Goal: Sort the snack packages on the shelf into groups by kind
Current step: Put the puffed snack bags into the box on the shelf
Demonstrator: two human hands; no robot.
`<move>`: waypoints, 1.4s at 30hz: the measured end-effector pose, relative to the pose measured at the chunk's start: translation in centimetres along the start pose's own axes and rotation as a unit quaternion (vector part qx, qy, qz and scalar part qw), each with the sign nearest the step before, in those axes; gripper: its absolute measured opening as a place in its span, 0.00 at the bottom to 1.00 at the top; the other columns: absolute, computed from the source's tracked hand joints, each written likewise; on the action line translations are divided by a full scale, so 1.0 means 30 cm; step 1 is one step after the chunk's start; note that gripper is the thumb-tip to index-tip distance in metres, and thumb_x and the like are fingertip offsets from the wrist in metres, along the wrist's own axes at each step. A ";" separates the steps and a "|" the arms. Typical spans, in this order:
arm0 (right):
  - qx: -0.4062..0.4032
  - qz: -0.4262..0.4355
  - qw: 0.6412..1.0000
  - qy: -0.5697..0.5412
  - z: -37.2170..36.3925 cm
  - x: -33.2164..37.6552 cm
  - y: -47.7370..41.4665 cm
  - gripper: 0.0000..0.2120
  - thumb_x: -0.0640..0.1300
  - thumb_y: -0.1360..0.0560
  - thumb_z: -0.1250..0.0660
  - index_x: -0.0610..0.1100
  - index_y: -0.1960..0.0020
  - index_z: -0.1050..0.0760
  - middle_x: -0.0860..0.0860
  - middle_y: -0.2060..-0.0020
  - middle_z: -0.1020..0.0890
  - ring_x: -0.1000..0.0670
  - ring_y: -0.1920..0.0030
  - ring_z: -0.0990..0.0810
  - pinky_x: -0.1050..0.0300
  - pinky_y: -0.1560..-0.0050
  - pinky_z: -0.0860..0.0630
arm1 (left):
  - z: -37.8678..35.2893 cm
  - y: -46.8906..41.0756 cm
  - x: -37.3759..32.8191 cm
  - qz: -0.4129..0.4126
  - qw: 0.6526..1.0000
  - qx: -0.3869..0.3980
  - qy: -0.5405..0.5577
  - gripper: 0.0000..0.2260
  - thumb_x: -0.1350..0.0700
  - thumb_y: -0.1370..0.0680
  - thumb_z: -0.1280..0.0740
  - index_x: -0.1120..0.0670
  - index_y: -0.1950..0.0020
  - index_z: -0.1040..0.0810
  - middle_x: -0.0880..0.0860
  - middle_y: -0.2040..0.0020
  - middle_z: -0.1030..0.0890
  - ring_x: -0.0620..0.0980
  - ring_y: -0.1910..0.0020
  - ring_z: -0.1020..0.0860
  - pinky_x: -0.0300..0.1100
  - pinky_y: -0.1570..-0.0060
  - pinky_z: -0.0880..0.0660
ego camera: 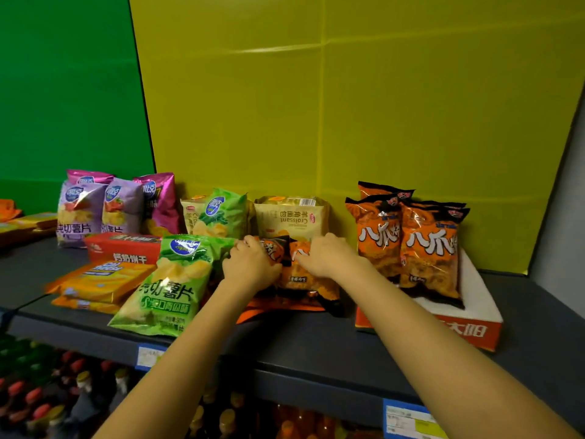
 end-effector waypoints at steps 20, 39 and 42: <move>-0.063 -0.170 0.965 -0.192 -0.043 -0.074 0.051 0.46 0.59 0.34 0.28 0.35 0.29 0.45 0.41 0.33 0.31 0.40 0.33 0.31 0.50 0.39 0.30 | 0.091 0.003 0.009 -0.042 0.985 -0.008 0.166 0.38 0.41 0.32 0.28 0.62 0.33 0.38 0.60 0.34 0.30 0.61 0.35 0.28 0.52 0.42 0.28; -0.291 -0.114 0.826 -0.469 0.406 -0.456 0.321 0.43 0.57 0.51 0.24 0.48 0.37 0.30 0.52 0.44 0.20 0.49 0.44 0.21 0.47 0.42 0.24 | 0.316 0.125 -0.402 -0.181 0.767 -0.027 0.615 0.37 0.51 0.33 0.24 0.55 0.35 0.44 0.52 0.40 0.26 0.52 0.41 0.24 0.53 0.38 0.26; -0.300 -0.110 0.792 -0.520 0.396 -0.564 0.372 0.37 0.52 0.43 0.23 0.49 0.36 0.30 0.52 0.45 0.19 0.50 0.46 0.20 0.49 0.44 0.23 | 0.223 0.156 -0.513 -0.173 0.754 0.008 0.633 0.41 0.46 0.36 0.26 0.54 0.32 0.46 0.54 0.36 0.28 0.53 0.39 0.25 0.53 0.37 0.27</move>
Point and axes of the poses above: each hand's wrist, its own y-axis away from the middle knuckle, its own z-axis out of the back of the hand, x = y × z, the point moved 9 cm from there along -y, towards the middle knuckle
